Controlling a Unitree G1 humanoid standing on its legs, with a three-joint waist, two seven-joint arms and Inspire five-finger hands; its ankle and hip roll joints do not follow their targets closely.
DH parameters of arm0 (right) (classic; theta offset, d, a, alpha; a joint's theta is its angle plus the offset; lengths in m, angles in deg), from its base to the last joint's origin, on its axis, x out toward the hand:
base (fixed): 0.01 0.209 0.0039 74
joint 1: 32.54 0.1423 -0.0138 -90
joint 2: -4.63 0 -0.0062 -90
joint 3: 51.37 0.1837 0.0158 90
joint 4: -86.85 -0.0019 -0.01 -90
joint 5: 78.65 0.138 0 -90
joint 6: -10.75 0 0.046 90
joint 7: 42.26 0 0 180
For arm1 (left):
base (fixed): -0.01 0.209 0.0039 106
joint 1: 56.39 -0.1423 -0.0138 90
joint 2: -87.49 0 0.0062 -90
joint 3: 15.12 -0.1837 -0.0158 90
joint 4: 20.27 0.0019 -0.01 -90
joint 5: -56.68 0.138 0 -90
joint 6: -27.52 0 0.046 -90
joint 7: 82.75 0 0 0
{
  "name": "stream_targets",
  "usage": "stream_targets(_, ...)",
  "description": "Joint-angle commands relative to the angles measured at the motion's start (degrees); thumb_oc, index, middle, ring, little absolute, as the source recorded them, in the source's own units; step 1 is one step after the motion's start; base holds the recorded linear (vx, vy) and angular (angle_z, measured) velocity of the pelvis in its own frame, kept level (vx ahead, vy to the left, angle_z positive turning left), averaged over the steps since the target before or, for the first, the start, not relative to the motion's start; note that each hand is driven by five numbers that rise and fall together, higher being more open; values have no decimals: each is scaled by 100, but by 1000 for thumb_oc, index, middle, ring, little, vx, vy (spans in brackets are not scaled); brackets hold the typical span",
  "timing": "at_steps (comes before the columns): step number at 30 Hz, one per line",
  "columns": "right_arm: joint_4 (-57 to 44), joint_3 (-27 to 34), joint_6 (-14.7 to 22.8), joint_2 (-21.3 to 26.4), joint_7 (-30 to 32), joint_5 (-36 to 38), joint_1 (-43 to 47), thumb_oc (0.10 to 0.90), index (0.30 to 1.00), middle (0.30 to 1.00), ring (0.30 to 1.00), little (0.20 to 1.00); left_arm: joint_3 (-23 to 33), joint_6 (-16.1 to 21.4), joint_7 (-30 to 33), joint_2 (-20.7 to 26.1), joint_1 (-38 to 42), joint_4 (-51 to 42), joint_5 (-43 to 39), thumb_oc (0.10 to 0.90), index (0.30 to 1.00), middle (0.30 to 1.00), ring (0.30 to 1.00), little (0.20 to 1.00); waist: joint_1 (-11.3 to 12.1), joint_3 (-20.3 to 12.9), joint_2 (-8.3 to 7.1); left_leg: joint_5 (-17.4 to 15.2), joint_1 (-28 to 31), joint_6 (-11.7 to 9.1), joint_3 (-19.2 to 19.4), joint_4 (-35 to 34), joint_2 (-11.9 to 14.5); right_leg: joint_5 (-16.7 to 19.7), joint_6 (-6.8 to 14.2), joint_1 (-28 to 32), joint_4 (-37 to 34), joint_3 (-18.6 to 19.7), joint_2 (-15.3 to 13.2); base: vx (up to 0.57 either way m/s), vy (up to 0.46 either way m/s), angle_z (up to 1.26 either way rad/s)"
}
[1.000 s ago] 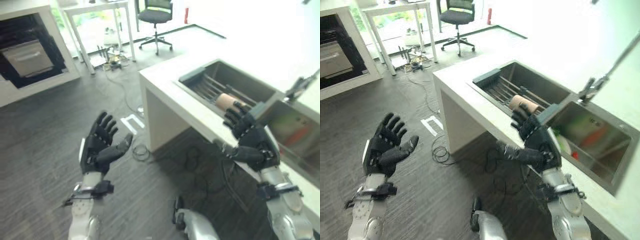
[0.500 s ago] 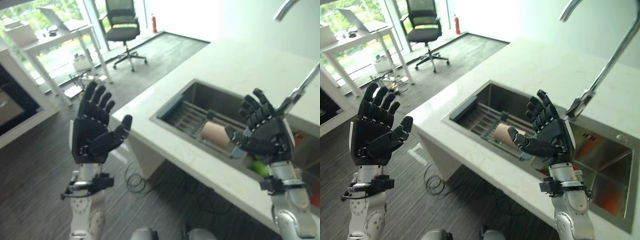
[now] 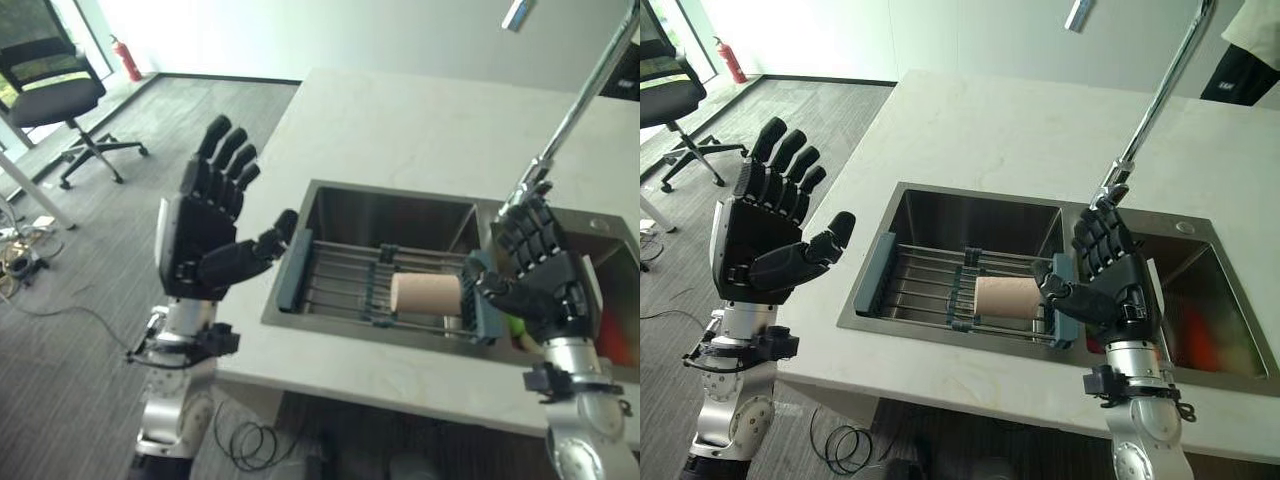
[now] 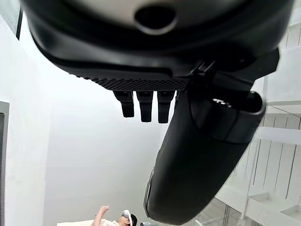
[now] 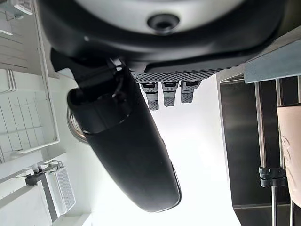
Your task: Place the dishes in the dishwasher.
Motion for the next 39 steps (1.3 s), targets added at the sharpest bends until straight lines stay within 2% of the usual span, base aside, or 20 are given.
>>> stream_targets(1, 99, 28, 524, 26, -292, -136, 1114, 800, 900, 900, 900, 900, 222, 217, -107, 371, 139, -718, 821, 800, 900, 900, 900, 900, 409, -214, 46, -1065, 398, -738, -409, 468, 676, 795, 455, 46, -399, -786, -218, -47, -91, -161)
stream_targets(4, 83, 11, 465, 242, -29, -289, 1293, 800, 900, 900, 900, 900, 180, 36, 319, 669, 321, -567, 1846, 800, 900, 900, 900, 900, 369, -271, 47, -1056, 318, -799, -320, 468, 777, 711, 427, -121, -399, -550, -162, 6, -54, -85)
stream_targets(6, 81, 145, 346, 460, -50, -219, 1348, 800, 900, 900, 900, 900, 224, -170, 124, 1017, 477, -516, 2216, 800, 900, 900, 900, 900, 283, -331, 95, -1062, 287, -856, -226, 468, 860, 676, 420, -205, -399, -438, -123, 25, -51, 18)
stream_targets(12, -9, 280, 178, 620, -124, -112, 1268, 800, 900, 900, 900, 900, 274, -653, -372, 1574, 752, -612, 2508, 800, 900, 900, 900, 900, 46, -401, 253, -1102, 374, -893, -50, 468, 954, 614, 421, -204, -399, -314, -73, 30, -12, -19)
stream_targets(13, -22, 271, 120, 674, -135, -106, 1288, 800, 900, 900, 900, 900, 201, -917, -375, 1676, 863, -588, 2494, 800, 900, 900, 900, 900, -16, -412, 291, -1109, 403, -902, -20, 468, 967, 596, 417, -205, -399, -270, -47, 28, 23, -24)
stream_targets(18, -20, 223, -107, 817, -197, -229, 1401, 800, 900, 900, 900, 900, -110, -1532, -621, 1819, 1309, -424, 2704, 800, 900, 900, 900, 900, -228, -476, 414, -1141, 524, -922, 81, 468, 1004, 551, 394, -180, -399, -90, 63, 42, 35, -23)
stream_targets(19, 5, 225, -142, 874, -202, -236, 1423, 800, 900, 900, 900, 900, -204, -1761, -734, 1868, 1425, -374, 2703, 800, 900, 900, 900, 900, -285, -495, 439, -1153, 561, -929, 104, 468, 1010, 543, 389, -173, -399, -41, 91, 46, 23, -6)
stream_targets(26, 93, 237, -308, 1001, -522, -361, 1426, 800, 900, 900, 900, 900, -658, -2526, -898, 1813, 1849, 170, 2688, 800, 900, 900, 900, 900, -558, -562, 505, -1210, 717, -922, 283, 468, 1057, 533, 383, -185, -399, 207, 223, 36, 27, -16)
stream_targets(35, 176, 325, -431, 1085, -732, -511, 1398, 800, 900, 900, 900, 900, -959, -2990, -1041, 1504, 1774, 701, 2979, 800, 900, 900, 900, 900, -710, -580, 519, -1250, 809, -906, 430, 468, 1090, 551, 380, -225, -399, 369, 308, -13, 15, -12)
stream_targets(39, 206, 330, -418, 1071, -766, -535, 1404, 800, 900, 900, 900, 900, -1080, -3056, -1002, 1417, 1734, 949, 3186, 800, 900, 900, 900, 900, -739, -585, 513, -1262, 836, -895, 467, 468, 1093, 559, 377, -229, -399, 399, 333, -38, 5, -7)
